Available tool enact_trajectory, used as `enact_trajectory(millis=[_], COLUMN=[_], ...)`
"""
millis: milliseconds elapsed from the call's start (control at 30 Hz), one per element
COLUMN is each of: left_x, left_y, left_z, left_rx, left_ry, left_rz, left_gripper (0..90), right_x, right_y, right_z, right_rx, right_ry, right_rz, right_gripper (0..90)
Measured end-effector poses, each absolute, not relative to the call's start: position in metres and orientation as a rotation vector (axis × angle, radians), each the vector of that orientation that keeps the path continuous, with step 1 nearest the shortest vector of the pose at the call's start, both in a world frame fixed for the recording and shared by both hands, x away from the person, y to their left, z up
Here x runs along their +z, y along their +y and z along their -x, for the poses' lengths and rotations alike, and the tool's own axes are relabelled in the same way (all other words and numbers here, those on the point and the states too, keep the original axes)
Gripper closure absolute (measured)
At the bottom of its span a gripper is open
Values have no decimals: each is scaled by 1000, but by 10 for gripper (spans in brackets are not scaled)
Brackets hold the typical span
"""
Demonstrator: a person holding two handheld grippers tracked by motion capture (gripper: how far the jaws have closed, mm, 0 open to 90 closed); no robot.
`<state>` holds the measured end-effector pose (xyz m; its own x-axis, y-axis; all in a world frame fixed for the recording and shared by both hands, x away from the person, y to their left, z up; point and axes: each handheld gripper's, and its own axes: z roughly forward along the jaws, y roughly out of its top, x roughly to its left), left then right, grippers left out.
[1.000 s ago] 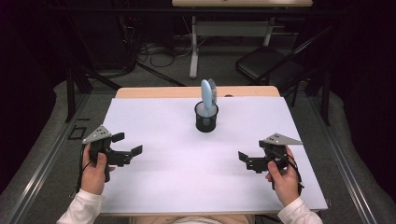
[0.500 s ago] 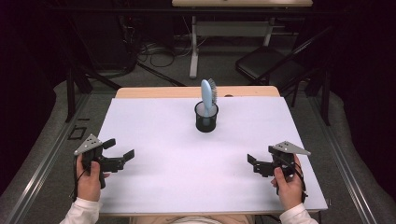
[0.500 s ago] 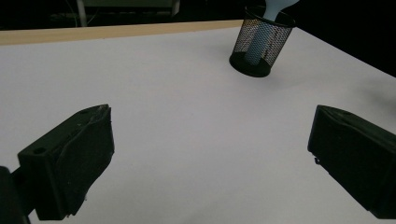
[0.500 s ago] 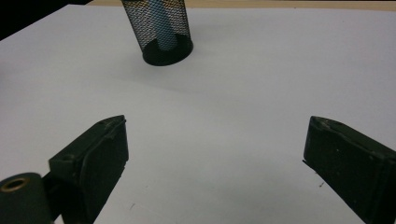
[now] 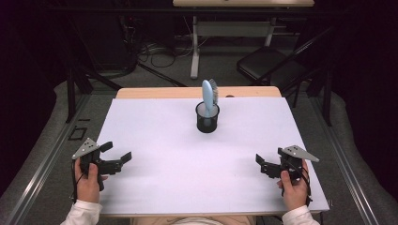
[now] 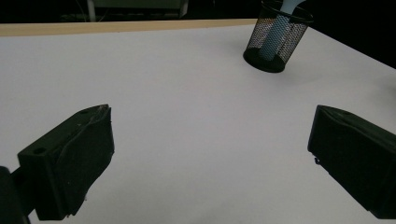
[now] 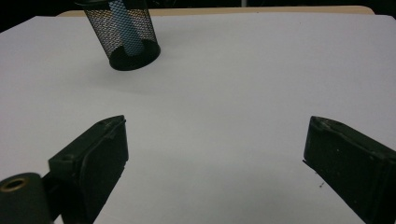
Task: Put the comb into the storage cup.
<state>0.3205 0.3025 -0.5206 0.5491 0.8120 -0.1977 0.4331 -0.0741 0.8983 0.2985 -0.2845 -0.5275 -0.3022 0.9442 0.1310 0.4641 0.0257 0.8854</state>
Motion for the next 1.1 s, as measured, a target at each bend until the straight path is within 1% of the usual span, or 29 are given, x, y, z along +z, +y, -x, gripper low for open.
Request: enact_trajectory(millis=[400, 1100], left_x=[-534, -543], left_y=[297, 297], left_z=[-324, -329], left_rx=[439, 440], left_ry=[1038, 1053], left_rz=[-1727, -1751], left_gripper=[5, 5], right_x=[-538, -546], right_y=[-289, -293], right_z=[-302, -307], right_rx=[1201, 1179], right_ry=[1800, 1811], right_rz=[-1446, -1478], right_gripper=[60, 60])
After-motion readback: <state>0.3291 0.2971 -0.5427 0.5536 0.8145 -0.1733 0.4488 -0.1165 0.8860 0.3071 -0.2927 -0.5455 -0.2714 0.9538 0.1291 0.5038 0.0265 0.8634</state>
